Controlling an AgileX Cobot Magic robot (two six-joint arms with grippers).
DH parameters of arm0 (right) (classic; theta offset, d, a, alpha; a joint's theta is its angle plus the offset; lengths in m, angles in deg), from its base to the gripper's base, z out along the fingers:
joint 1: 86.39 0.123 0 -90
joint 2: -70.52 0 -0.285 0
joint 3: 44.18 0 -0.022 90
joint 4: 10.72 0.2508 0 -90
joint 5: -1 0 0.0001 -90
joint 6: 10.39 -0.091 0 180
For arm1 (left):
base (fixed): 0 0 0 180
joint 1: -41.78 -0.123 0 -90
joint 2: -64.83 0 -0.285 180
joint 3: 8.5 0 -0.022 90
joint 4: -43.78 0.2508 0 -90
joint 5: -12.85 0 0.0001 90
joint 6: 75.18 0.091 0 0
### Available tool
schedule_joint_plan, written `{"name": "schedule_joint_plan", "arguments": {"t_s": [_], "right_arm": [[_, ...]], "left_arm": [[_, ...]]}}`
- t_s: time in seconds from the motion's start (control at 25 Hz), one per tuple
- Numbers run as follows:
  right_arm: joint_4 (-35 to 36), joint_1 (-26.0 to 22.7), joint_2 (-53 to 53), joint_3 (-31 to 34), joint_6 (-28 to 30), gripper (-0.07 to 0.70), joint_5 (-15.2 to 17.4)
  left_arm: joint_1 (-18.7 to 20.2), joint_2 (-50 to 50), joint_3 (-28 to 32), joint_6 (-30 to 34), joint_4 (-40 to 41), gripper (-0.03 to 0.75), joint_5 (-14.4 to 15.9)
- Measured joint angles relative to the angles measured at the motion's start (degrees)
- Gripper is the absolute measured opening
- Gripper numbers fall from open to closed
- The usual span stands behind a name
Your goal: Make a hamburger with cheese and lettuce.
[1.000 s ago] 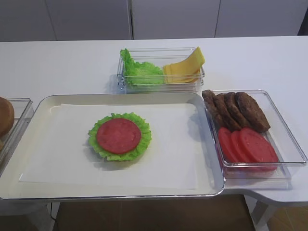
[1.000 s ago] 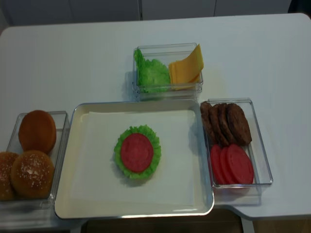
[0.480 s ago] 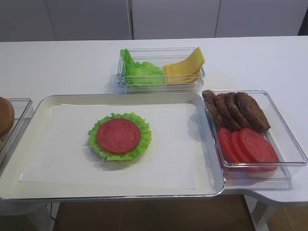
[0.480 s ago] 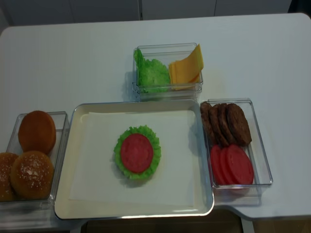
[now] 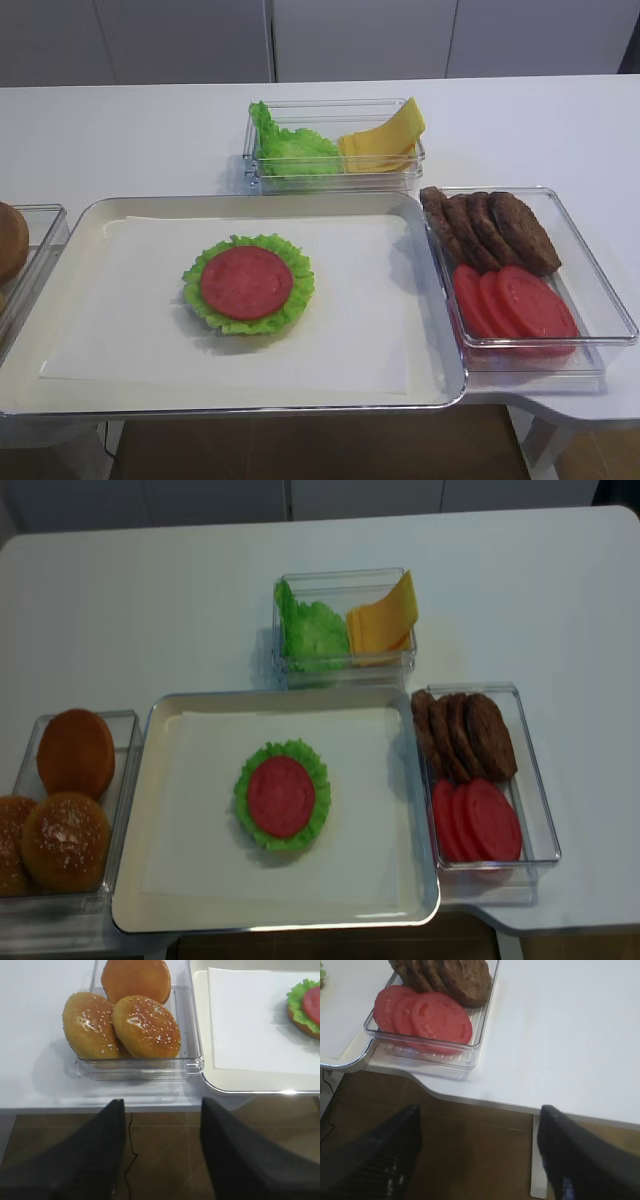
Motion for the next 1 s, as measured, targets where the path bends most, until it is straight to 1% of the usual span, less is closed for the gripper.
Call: {"name": "schedule_joint_plan", "arguments": {"t_s": [0.16,0.36,0.48,1.0], "right_arm": [[0.0,-0.5,-1.8,0.0,0.0,0.541,0.0],[0.0,-4.5,-3.9,0.0,0.1,0.541,0.0],[0.0,-5.7,-4.0,0.0,0.2,0.541,0.0],[0.0,-5.7,-4.0,0.0,0.2,0.541,0.0]], "left_arm": [[0.0,0.0,0.0,0.0,0.0,0.362,0.0],[0.0,0.0,0.0,0.0,0.0,0.362,0.0],[0.0,0.0,0.0,0.0,0.0,0.362,0.0],[0.0,0.0,0.0,0.0,0.0,0.362,0.0]]}}
